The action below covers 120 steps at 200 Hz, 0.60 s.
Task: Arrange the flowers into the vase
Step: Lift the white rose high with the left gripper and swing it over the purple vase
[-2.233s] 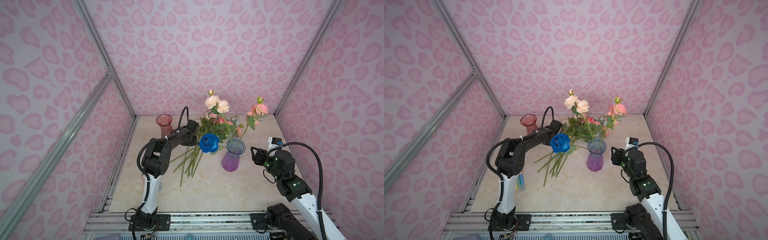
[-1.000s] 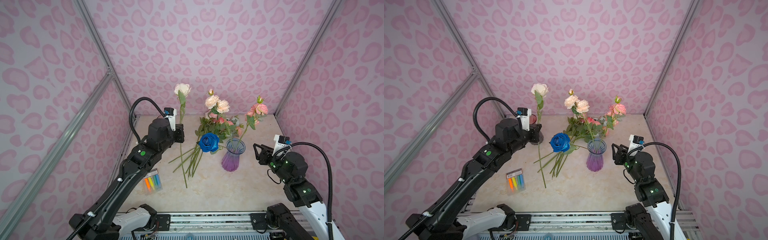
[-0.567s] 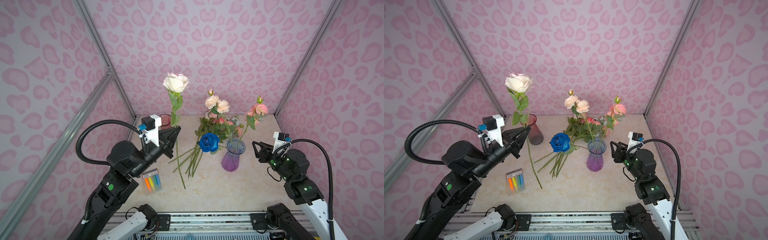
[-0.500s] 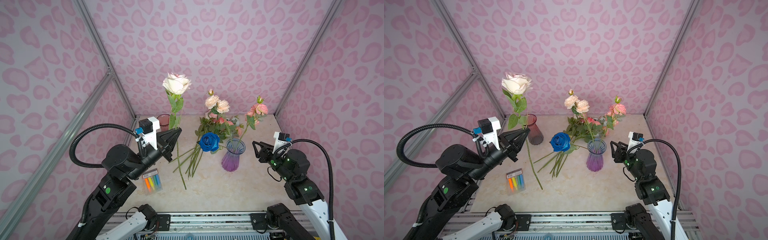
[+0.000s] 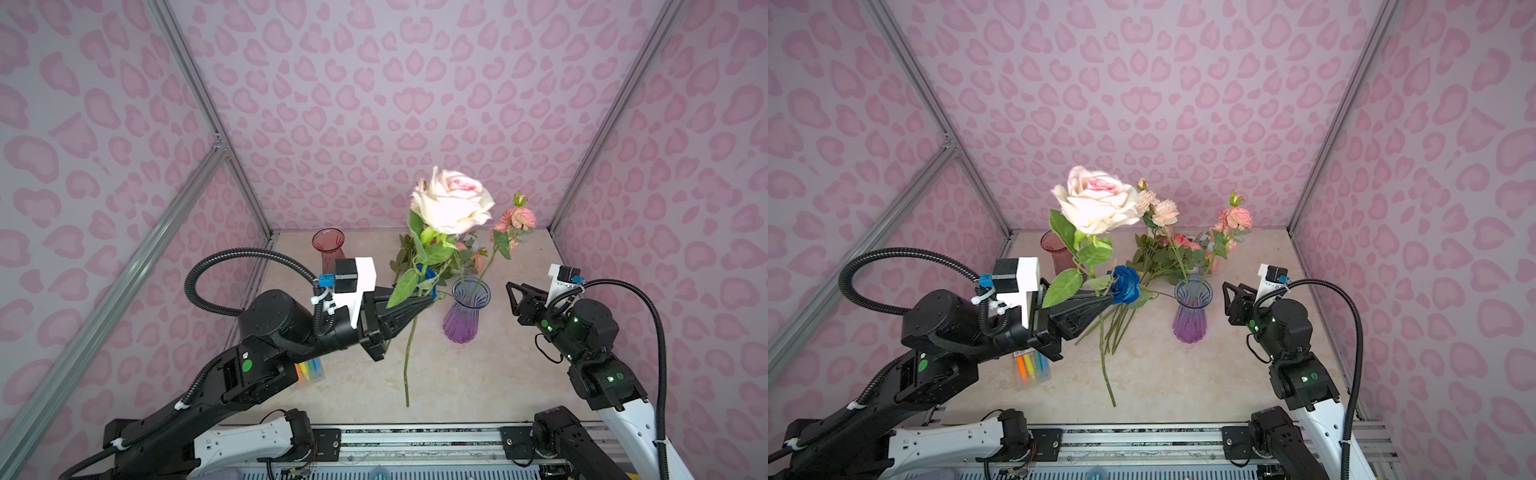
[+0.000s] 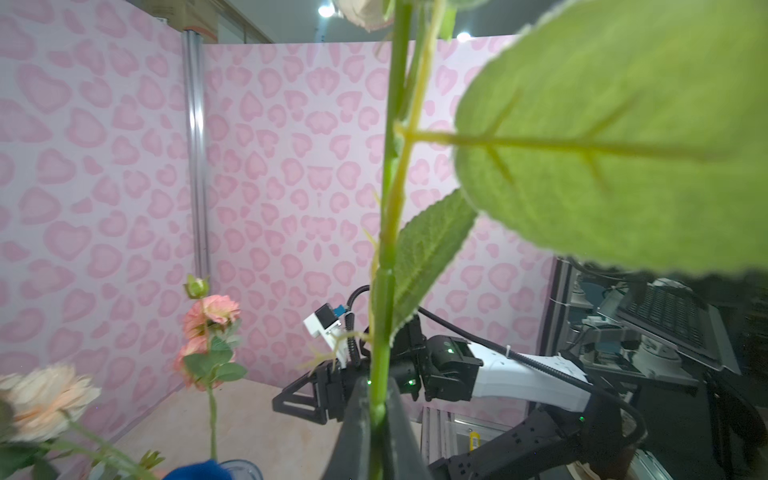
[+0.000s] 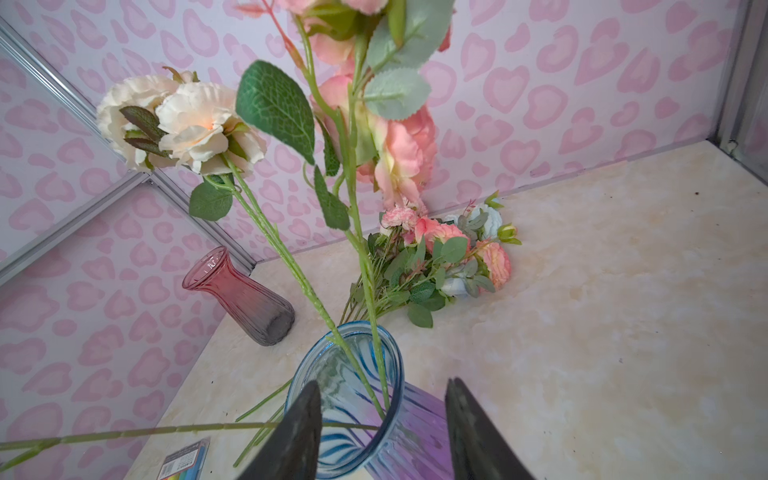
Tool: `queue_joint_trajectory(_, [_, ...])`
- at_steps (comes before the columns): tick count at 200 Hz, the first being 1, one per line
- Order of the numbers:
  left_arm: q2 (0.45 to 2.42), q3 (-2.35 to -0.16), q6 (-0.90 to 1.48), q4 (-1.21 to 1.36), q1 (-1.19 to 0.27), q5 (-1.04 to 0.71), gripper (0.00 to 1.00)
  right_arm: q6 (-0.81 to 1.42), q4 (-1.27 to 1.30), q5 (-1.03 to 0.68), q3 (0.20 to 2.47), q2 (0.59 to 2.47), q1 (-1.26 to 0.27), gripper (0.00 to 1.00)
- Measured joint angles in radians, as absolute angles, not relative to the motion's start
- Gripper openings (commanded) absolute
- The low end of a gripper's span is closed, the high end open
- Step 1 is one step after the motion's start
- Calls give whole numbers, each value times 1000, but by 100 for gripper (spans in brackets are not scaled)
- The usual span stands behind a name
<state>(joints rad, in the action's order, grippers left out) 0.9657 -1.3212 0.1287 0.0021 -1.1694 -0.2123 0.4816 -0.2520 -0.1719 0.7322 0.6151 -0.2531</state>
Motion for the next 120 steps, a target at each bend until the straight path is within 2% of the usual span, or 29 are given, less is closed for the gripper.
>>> queue_joint_trajectory(40, [1196,-1412,93,113,-1221,-84,4,482,-253,-154,731,610,-252,49])
queue_joint_trajectory(120, [1625,-1738,-61,233,-1235,204,4,456,-336,-86,759,550,-250,49])
